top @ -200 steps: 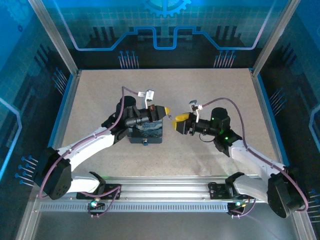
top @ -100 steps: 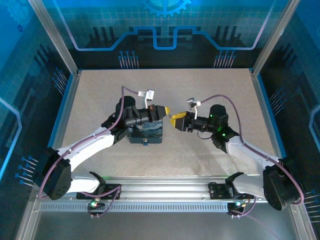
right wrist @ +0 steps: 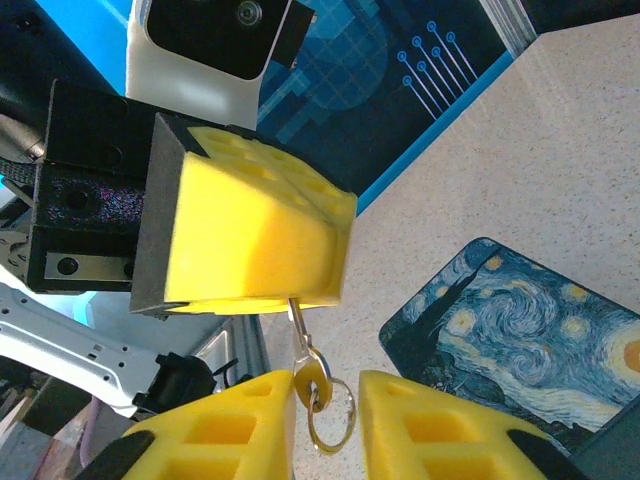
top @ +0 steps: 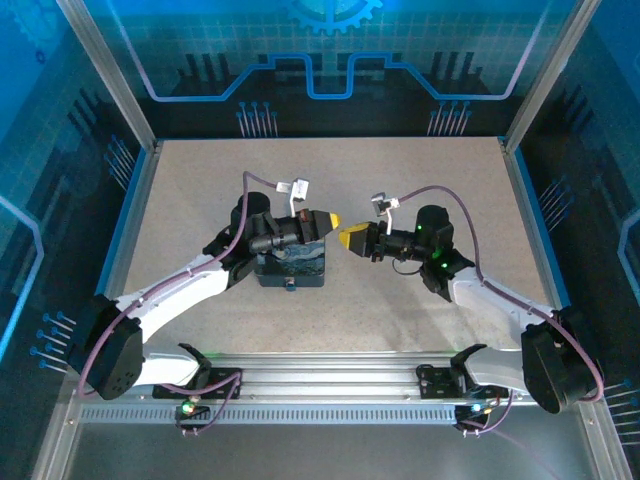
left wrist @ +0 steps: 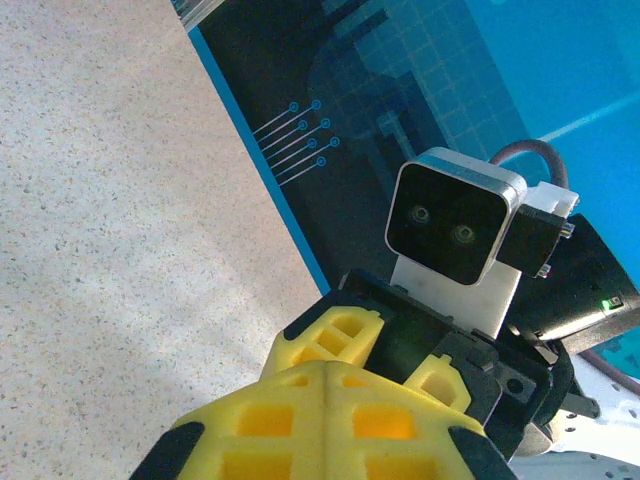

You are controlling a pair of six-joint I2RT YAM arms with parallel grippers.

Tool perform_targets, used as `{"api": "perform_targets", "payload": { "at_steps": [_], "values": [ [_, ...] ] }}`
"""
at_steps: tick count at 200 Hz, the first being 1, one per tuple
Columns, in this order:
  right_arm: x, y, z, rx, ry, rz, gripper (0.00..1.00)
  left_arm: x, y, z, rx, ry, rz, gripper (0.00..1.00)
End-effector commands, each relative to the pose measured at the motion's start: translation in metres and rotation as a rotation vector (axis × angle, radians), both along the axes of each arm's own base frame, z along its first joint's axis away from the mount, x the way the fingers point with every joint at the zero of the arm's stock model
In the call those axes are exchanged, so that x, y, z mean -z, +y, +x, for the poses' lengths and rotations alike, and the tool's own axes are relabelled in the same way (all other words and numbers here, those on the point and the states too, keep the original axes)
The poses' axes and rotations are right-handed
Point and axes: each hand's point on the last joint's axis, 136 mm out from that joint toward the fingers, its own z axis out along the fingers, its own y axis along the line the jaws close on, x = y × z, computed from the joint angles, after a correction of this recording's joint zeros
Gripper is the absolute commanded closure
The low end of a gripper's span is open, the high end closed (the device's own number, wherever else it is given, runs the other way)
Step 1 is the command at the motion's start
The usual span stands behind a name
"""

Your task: Unlock the padlock with the key

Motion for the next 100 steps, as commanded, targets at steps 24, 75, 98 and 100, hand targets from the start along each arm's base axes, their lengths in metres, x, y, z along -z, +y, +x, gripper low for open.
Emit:
{"api": "perform_targets", "payload": {
  "at_steps": [24,75,98,100],
  "values": [
    [-0.0166,-0.0011,0.0037,0.003,-0.043,0.023,0.83,0.0015,-0.0015,-0.0005,0.024,-0.014,-0.009,1.00],
    [-0.0139,-0.0017,0.0034,0.007,-0.035,0.009,0.96,0.0023,-0.0016,-0.0002,0.026,-0.014,-0.004,1.00],
    [-0.0107,-0.0035,0.0032,0.019,-0.031,-0.005,1.00,0.0003,0.0002,0.0005,0.022,-0.021,0.004,0.96],
    [-0.0105,-0.0037,0.0030,0.019,-0.030,-0.006,1.00,0.0001,0.0005,0.0007,0.020,-0.021,0.005,0.94]
  ]
}}
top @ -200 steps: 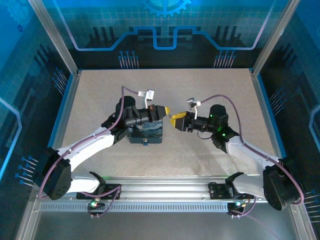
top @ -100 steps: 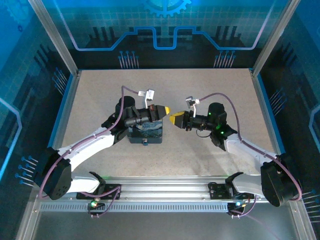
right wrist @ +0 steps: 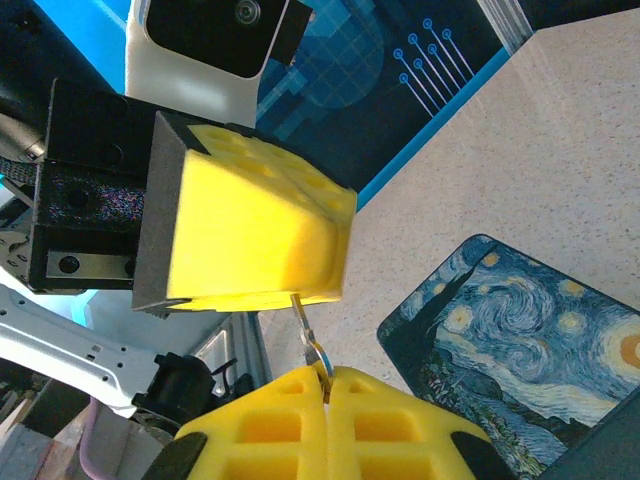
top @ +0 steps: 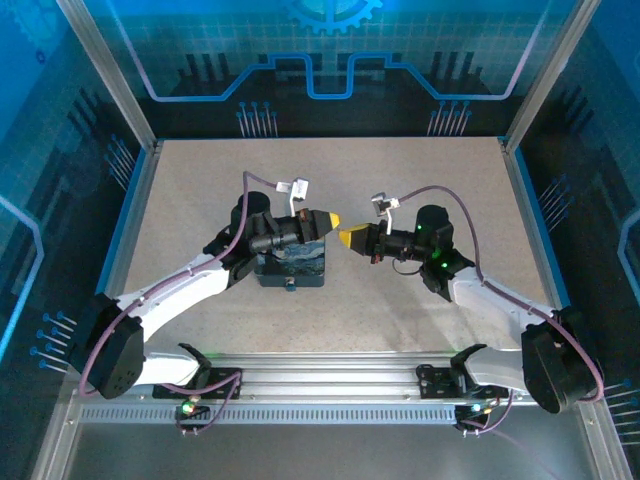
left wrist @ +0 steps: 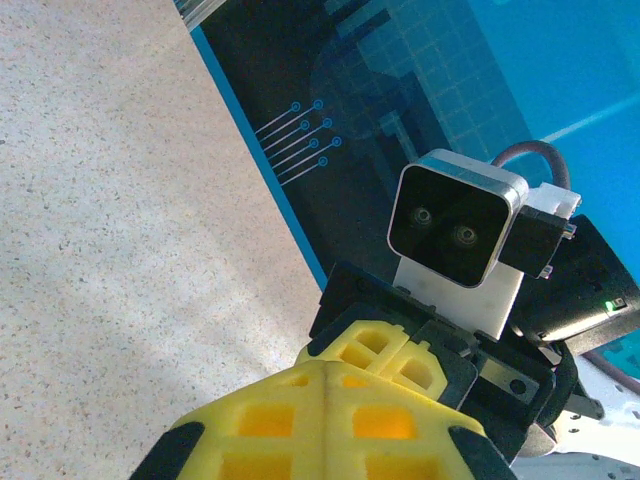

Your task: Unlock the padlock with the key

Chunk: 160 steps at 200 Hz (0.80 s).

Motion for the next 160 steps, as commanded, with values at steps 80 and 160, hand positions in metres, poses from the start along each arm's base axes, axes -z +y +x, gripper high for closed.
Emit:
{"api": "perform_targets", "payload": {
  "at_steps": [80,160],
  "values": [
    [0.013,-0.019,0.007,0.119,0.000,-0.112,1.00,0.020,0.060,0.011,-0.218,-0.025,0.271,0.26],
    [0.036,-0.031,0.009,0.185,0.046,-0.216,1.00,0.108,0.131,0.019,-0.367,0.088,0.850,0.08]
  ]
}}
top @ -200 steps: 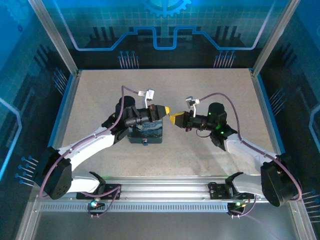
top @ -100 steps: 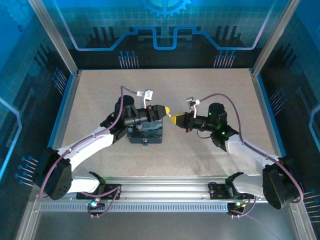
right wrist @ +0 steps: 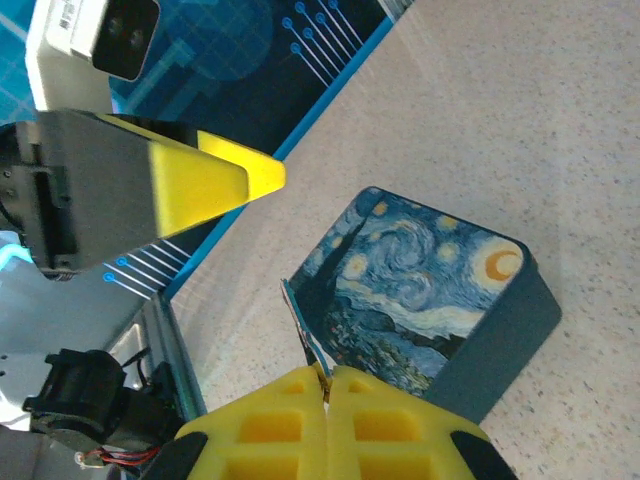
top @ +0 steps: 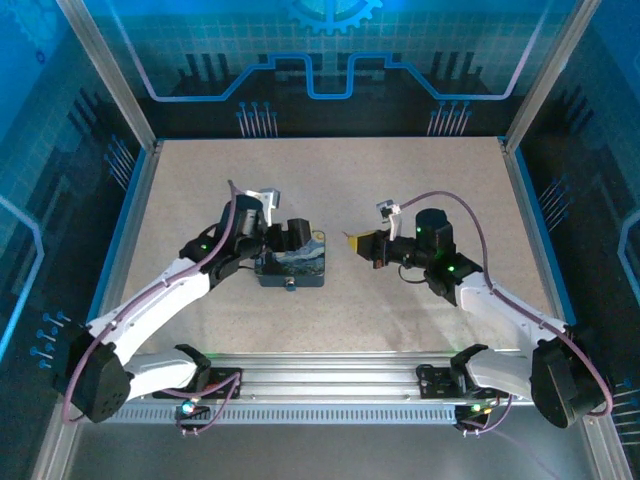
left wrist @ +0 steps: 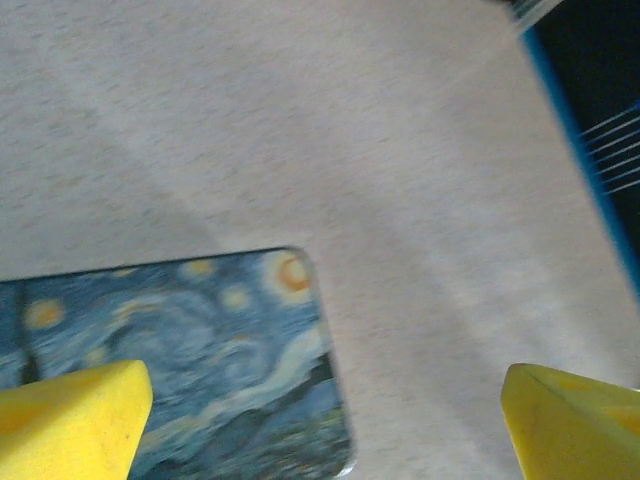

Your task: Unlock the padlock with the key

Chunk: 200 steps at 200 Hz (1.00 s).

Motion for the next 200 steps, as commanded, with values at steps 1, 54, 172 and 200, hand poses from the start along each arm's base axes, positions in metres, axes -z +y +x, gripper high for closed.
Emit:
{"api": "perform_targets", "payload": {
  "at_steps": [1,54,172,200],
  "values": [
    [0.000,-0.008,0.003,0.032,-0.007,-0.034,1.00,0.030,0.025,0.003,-0.019,0.072,0.225,0.08],
    [0.003,-0.013,0.001,0.049,-0.005,-0.056,1.00,0.063,0.016,0.029,0.015,0.137,0.331,0.03],
    [0.007,-0.018,0.001,0.066,-0.008,-0.070,1.00,0.122,0.013,0.039,0.046,0.250,0.523,0.07],
    [0.007,-0.020,0.000,0.069,-0.010,-0.073,1.00,0.136,0.009,0.038,0.078,0.270,0.588,0.08]
  ]
}}
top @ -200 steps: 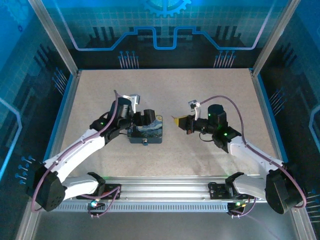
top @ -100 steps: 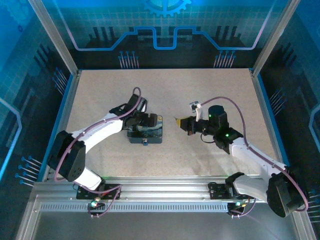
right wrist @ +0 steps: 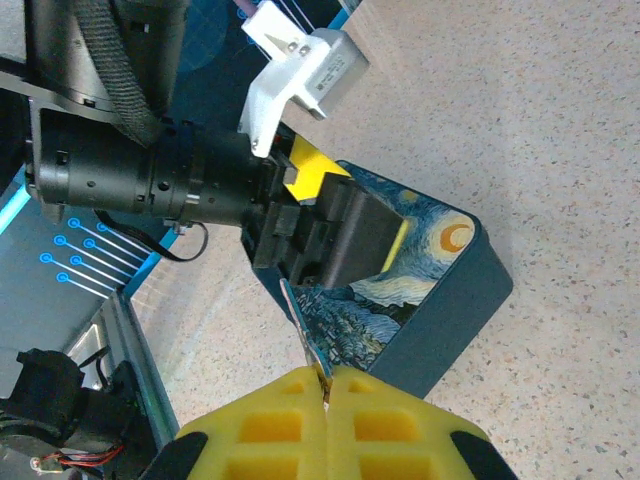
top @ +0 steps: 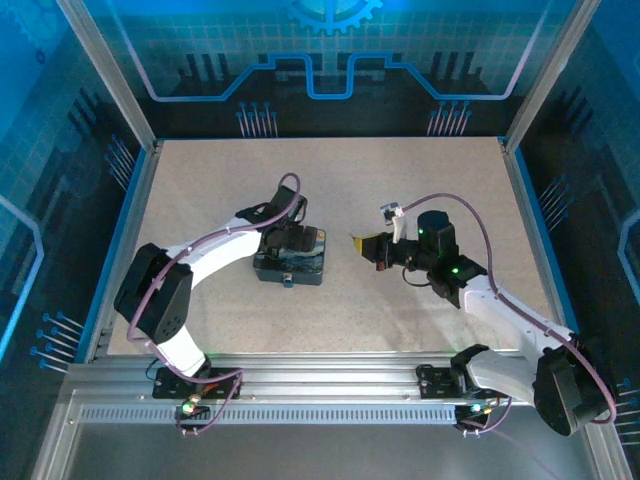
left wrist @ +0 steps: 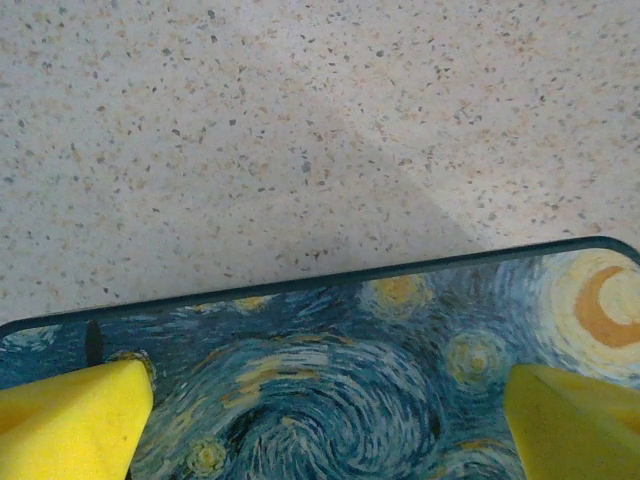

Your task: Unlock the padlock with the key

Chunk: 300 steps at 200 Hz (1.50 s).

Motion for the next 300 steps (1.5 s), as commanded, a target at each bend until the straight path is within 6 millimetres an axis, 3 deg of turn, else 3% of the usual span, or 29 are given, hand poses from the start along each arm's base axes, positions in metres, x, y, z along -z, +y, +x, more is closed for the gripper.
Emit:
{"api": "perform_targets", "payload": {
  "at_steps": [1,41,121,168,206,247,272,300],
  "values": [
    [0.000,-0.008,0.000,0.018,-0.011,-0.012,1.00,0.030,0.002,-0.014,0.041,0.098,0.098,0.08],
    [-0.001,-0.014,-0.003,0.034,-0.015,-0.010,1.00,0.042,-0.017,-0.009,0.079,0.116,0.095,0.09],
    [0.004,-0.034,-0.011,0.077,-0.002,-0.014,1.00,0.041,-0.089,0.026,0.294,0.079,-0.008,0.11],
    [0.007,-0.041,-0.013,0.096,0.004,-0.016,1.00,0.035,-0.109,0.041,0.417,0.036,0.003,0.10],
    [0.013,-0.042,-0.012,0.103,0.027,-0.019,1.00,-0.001,-0.116,0.053,0.439,-0.034,-0.009,0.09],
    [0.015,-0.041,-0.010,0.108,0.045,-0.014,1.00,-0.066,-0.119,0.060,0.435,-0.153,-0.061,0.05],
    [0.018,-0.041,-0.009,0.113,0.057,-0.011,1.00,-0.099,-0.112,0.052,0.417,-0.220,-0.097,0.04],
    [0.021,-0.039,-0.007,0.115,0.068,-0.005,1.00,-0.119,-0.092,0.032,0.368,-0.279,-0.171,0.03]
  ]
}}
